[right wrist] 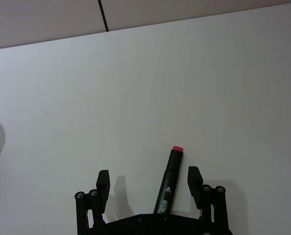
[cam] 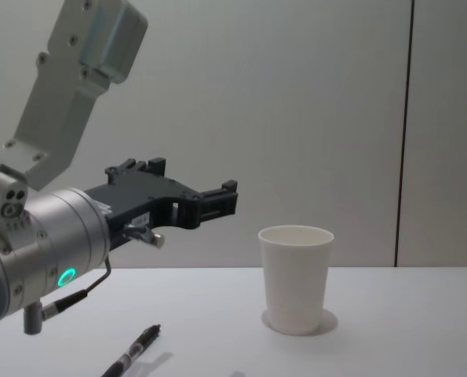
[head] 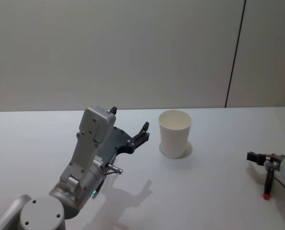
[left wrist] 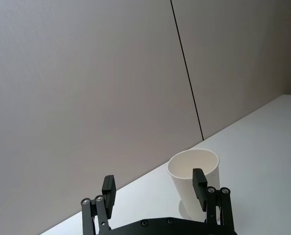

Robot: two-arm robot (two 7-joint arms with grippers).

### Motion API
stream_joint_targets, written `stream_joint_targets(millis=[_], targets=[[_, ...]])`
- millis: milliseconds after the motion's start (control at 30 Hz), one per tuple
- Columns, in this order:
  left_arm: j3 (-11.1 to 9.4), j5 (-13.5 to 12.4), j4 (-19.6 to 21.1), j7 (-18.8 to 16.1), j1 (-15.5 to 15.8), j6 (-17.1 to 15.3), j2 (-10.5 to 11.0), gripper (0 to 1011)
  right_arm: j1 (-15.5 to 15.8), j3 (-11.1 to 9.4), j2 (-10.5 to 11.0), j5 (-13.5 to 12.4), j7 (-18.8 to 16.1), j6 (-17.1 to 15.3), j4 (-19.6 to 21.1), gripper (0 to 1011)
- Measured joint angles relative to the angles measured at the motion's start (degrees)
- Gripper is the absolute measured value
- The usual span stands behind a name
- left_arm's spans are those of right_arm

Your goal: Place the pen into the pen holder.

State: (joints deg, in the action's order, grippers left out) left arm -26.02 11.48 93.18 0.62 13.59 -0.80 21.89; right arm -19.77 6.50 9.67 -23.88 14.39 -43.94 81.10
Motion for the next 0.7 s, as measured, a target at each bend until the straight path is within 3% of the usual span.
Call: stream_joint_targets(millis=[700], targets=[[0.0,0.0,0.0,0.0,0.0,0.0,0.0,1000,-0.41,-0.74,-0.32,1.04,-1.02,0.51,-2.17,981]])
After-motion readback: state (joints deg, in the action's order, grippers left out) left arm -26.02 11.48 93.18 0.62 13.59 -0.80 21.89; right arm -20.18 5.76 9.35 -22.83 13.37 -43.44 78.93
